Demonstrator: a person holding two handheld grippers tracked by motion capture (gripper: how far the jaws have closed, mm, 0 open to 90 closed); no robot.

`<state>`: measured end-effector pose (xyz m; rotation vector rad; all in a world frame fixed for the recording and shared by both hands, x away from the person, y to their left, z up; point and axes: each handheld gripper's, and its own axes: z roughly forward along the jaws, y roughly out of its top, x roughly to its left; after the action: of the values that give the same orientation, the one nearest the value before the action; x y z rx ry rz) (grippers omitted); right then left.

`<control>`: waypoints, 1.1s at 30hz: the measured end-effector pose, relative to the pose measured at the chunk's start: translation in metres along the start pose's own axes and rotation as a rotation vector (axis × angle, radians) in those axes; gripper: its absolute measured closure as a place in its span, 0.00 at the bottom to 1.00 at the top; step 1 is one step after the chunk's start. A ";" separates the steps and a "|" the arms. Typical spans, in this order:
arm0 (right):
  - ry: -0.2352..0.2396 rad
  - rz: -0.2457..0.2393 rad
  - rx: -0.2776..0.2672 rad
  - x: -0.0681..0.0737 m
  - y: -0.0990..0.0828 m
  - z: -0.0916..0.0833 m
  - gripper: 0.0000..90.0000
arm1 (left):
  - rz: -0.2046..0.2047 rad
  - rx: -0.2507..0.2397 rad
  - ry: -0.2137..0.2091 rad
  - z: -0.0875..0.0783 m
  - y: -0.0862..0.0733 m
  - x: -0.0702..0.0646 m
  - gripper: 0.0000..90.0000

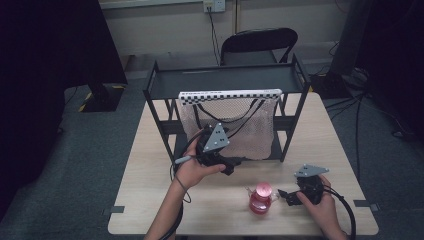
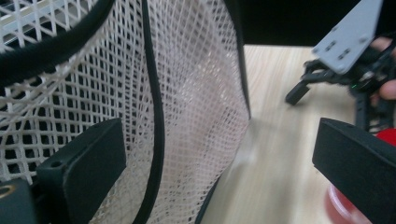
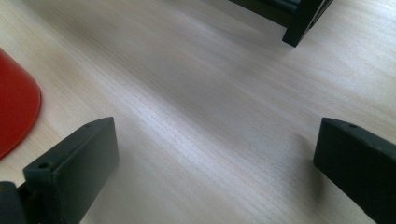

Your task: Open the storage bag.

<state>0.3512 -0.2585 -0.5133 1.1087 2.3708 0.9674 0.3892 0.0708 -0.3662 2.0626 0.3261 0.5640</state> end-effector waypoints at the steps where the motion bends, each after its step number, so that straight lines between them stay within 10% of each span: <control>1: 0.000 0.000 0.000 0.000 0.000 0.000 0.00 | 0.004 0.009 0.007 0.001 0.000 0.000 0.03; 16: -0.002 0.002 0.000 0.000 0.000 0.000 0.00 | -0.016 0.099 -0.006 0.014 -0.013 0.001 0.00; 33: -0.004 0.004 0.000 0.001 0.000 0.000 0.00 | -0.007 0.091 -0.063 -0.009 -0.008 -0.007 0.45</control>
<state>0.3506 -0.2582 -0.5134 1.1152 2.3661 0.9656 0.3785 0.0785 -0.3704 2.1613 0.3270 0.4869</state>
